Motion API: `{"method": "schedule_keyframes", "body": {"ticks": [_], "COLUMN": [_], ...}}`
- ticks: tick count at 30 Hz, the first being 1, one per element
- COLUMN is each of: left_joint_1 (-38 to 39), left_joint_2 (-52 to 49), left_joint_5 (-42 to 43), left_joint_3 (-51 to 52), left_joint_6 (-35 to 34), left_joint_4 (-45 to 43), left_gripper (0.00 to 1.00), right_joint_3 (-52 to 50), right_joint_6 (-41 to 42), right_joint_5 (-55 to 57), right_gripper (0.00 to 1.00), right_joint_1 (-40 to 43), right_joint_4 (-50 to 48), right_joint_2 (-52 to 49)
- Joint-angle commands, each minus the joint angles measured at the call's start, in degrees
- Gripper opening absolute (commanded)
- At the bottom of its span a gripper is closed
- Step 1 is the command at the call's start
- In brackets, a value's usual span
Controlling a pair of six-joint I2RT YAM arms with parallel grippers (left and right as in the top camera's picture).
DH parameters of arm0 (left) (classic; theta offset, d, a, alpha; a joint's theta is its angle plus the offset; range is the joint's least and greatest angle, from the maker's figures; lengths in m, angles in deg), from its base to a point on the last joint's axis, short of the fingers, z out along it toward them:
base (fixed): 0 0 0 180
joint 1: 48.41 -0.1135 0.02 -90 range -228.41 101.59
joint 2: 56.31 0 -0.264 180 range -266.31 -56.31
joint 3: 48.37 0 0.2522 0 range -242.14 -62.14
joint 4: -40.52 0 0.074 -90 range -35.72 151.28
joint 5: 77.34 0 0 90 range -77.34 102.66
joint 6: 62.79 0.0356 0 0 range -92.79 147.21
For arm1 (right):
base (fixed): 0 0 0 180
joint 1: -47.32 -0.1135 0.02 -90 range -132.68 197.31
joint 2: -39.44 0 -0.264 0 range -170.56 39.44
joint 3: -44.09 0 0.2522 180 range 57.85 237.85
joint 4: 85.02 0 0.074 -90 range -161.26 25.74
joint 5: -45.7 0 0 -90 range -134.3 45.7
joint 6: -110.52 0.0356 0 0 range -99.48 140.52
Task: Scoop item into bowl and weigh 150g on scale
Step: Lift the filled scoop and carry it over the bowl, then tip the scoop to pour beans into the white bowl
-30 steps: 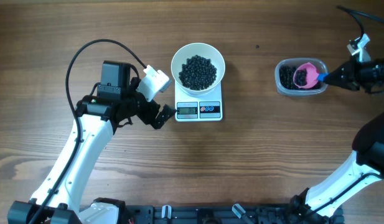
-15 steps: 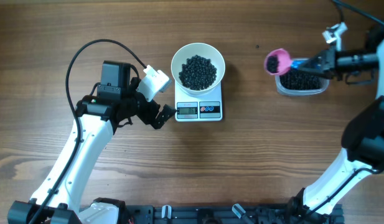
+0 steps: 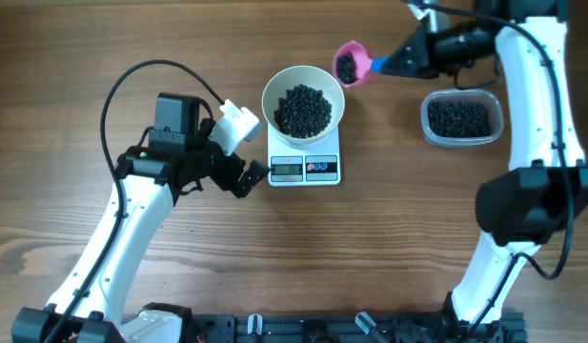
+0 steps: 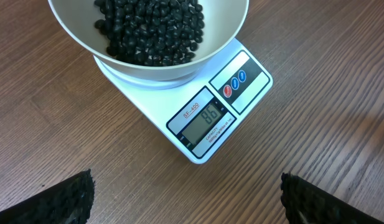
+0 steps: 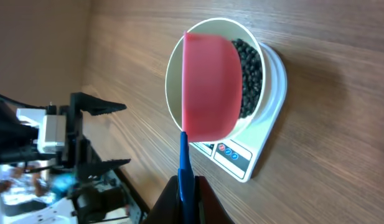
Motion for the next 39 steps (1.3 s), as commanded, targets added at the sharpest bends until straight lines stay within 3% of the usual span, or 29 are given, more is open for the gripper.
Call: {"method": "schedule_keyframes", "body": {"ticks": [1, 13, 18, 27, 39], "left_joint_1": [-0.2, -0.2, -0.2, -0.2, -0.2], "left_joint_2": [-0.09, -0.09, -0.09, -0.09, -0.09], "left_joint_5": [1.11, 1.11, 1.11, 1.11, 1.11], "left_joint_3": [0.24, 0.24, 0.24, 0.24, 0.24], "left_joint_6": [0.31, 0.31, 0.31, 0.31, 0.31], "left_joint_4": [-0.02, 0.0, -0.02, 0.0, -0.02], "left_gripper": [1.0, 1.0, 1.0, 1.0, 1.0], "right_joint_3": [2.73, 2.73, 2.73, 2.73, 2.75], "right_joint_6": [1.9, 1.01, -4.02, -4.72, -4.07], "right_joint_5": [7.8, 48.52, 59.45, 60.28, 50.71], "right_gripper": [0.04, 0.04, 0.04, 0.04, 0.04], "right_joint_1": [-4.9, -22.73, -28.28, -29.77, -26.73], "right_joint_4": [-1.46, -9.2, -11.85, -12.96, -12.96], "right_joint_2": [-0.59, -0.59, -0.59, -0.59, 0.63]}}
